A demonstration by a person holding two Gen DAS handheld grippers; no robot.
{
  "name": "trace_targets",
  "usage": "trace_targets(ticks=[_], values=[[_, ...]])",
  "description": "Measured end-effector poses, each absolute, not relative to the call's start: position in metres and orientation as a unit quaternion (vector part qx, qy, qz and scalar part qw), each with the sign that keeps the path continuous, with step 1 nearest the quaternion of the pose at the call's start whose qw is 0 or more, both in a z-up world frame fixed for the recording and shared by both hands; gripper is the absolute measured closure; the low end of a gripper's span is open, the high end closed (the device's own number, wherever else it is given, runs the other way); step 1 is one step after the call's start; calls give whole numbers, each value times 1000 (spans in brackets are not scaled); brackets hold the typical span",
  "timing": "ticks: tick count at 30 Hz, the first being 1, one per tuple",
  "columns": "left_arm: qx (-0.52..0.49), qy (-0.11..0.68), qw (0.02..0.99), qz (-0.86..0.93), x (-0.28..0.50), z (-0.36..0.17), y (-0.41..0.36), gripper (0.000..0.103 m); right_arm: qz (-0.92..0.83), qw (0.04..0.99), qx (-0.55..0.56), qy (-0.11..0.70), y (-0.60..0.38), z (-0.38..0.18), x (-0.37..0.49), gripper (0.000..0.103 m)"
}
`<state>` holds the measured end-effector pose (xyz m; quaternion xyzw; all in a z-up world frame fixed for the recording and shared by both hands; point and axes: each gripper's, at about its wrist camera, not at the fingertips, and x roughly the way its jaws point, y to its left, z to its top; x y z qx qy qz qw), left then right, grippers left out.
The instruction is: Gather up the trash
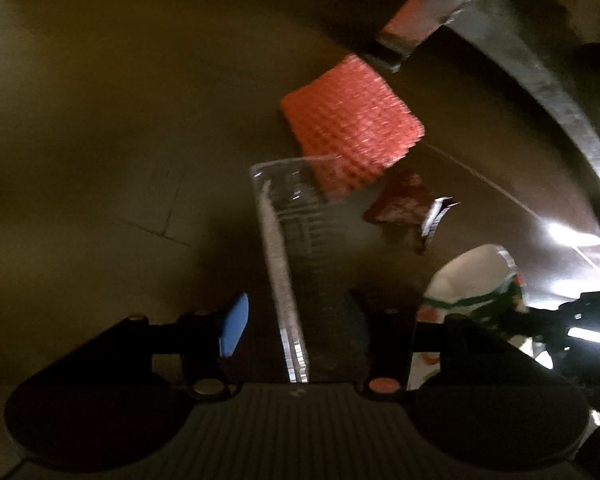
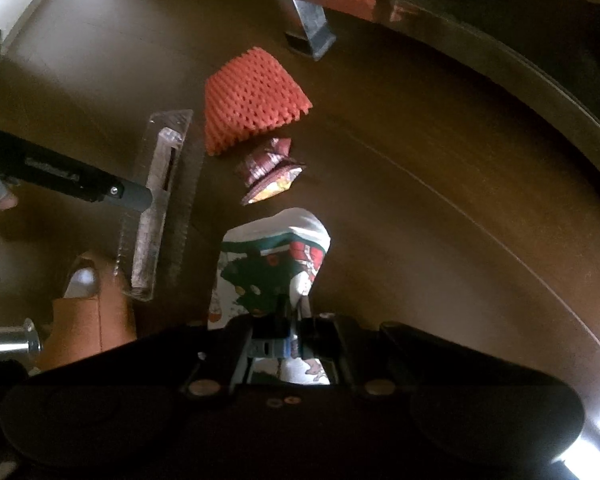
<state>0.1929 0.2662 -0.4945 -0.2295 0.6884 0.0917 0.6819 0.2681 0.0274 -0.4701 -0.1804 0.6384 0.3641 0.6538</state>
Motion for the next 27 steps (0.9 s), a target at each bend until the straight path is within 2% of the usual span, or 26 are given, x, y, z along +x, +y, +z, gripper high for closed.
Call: trace_targets(ticks=[2,3,4,6,8,9,12,19,27], values=[[-226,694,675,103,189,-499,270,50,346,662,-230,624,31,-474,265,99],[-231,695,673,107,187,-500,272,50,333,669,-248,617,32,-474,264,94],[-236,693,672,109,184,-500,275,50,321,677,-257,611,33,-474,263,85],[-237,693,672,113,181,-500,278,50,321,687,-252,601,34,-466,263,80],[-243,690,671,117,178,-499,280,50,342,695,-239,586,39,-453,259,71],[-249,689,670,121,177,-500,283,50,359,699,-235,572,45,-445,253,62],[-264,682,668,138,173,-503,290,50,419,690,-227,545,71,-432,237,62],[-268,678,662,173,164,-510,305,50,462,658,-244,541,138,-459,212,66],[-274,677,662,170,165,-512,306,50,462,652,-221,559,138,-465,220,66]])
